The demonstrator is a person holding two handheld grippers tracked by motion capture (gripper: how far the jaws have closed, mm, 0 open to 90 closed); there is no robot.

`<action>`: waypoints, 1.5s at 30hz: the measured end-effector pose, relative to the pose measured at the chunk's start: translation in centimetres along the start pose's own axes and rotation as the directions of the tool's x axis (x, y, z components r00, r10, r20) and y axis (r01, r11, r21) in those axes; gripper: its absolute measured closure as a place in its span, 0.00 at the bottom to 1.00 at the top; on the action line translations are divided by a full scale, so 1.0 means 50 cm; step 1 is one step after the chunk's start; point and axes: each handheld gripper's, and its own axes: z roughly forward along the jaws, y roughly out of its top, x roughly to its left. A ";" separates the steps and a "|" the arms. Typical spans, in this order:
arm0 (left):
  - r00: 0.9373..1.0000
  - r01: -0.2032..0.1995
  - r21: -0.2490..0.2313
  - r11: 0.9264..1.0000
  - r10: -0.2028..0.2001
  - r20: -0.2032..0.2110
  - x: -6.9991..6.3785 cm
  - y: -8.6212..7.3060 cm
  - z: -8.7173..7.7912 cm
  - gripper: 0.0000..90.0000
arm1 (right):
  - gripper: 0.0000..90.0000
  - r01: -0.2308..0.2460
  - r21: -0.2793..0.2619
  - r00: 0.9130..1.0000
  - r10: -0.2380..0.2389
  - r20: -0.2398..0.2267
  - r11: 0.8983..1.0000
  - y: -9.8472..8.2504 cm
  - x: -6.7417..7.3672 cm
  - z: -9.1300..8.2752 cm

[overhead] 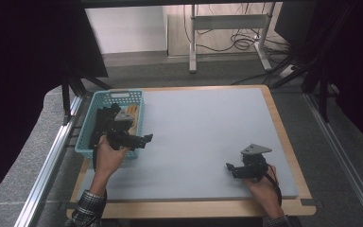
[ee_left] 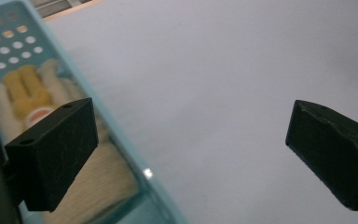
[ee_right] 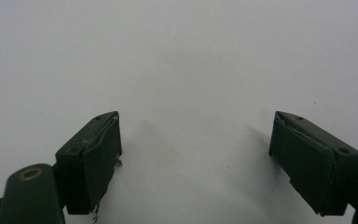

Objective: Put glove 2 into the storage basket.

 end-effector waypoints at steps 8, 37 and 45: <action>0.998 -0.039 -0.011 0.999 0.039 0.057 -0.050 -0.007 0.020 0.03 | 0.18 0.001 0.000 1.000 -0.001 0.000 1.000 0.000 0.000 0.000; 0.975 -0.122 -0.032 0.992 0.126 0.185 -0.179 -0.034 0.086 0.03 | 0.18 0.000 0.000 1.000 0.000 0.000 1.000 0.000 0.000 0.000; 0.966 -0.118 -0.042 0.992 0.124 0.225 -0.203 -0.040 0.104 0.03 | 0.18 0.000 0.000 1.000 0.000 -0.001 1.000 0.000 0.000 0.000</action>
